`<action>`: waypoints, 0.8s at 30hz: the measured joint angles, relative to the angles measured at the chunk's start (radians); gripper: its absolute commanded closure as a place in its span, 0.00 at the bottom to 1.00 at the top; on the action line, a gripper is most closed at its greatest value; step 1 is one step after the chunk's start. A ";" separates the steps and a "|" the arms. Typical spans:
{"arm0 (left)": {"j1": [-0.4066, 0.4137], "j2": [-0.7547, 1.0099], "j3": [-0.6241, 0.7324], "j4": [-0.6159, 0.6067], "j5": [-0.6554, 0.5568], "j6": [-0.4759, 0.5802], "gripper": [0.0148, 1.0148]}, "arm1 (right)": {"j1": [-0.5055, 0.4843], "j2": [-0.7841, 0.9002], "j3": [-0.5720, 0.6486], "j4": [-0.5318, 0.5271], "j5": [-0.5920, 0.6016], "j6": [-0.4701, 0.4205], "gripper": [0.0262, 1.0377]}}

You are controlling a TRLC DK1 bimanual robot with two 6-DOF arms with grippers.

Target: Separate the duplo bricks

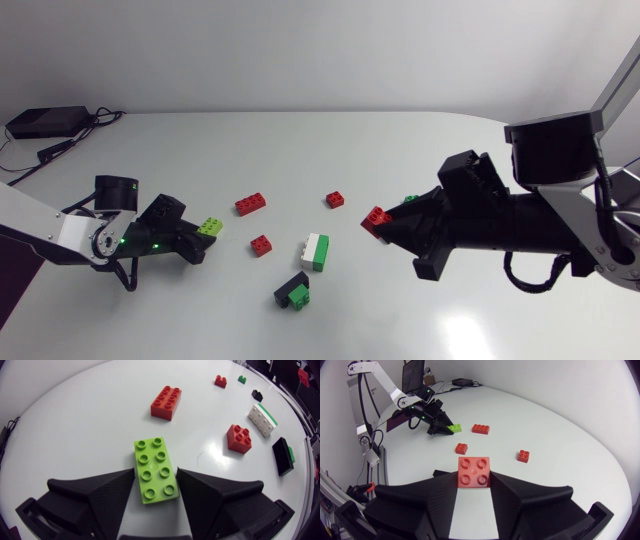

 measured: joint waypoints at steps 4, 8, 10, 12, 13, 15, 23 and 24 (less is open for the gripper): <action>-0.008 -0.018 -0.005 -0.019 -0.004 -0.008 0.13 | 0.000 0.005 0.000 0.001 0.002 0.000 0.66; -0.021 -0.089 -0.001 -0.120 -0.007 -0.015 0.04 | 0.000 0.025 0.000 0.008 0.006 0.000 0.66; -0.029 -0.141 0.017 -0.183 -0.007 -0.026 0.03 | 0.002 0.049 0.000 0.016 0.015 0.000 0.66; -0.041 -0.191 0.055 -0.239 -0.007 -0.037 0.03 | 0.006 0.087 0.002 0.021 0.023 0.000 0.65; -0.048 -0.209 0.079 -0.262 -0.006 -0.038 0.03 | 0.007 0.111 0.003 0.029 0.025 -0.001 0.66; -0.067 -0.235 0.138 -0.309 -0.007 -0.041 0.03 | 0.008 0.172 0.006 0.045 0.029 -0.001 0.65; -0.153 -0.252 0.277 -0.419 -0.007 -0.060 0.03 | 0.009 0.409 0.060 0.119 0.087 -0.016 0.65; -0.168 -0.252 0.280 -0.428 -0.007 -0.060 0.03 | 0.010 0.439 0.070 0.132 0.110 -0.021 0.65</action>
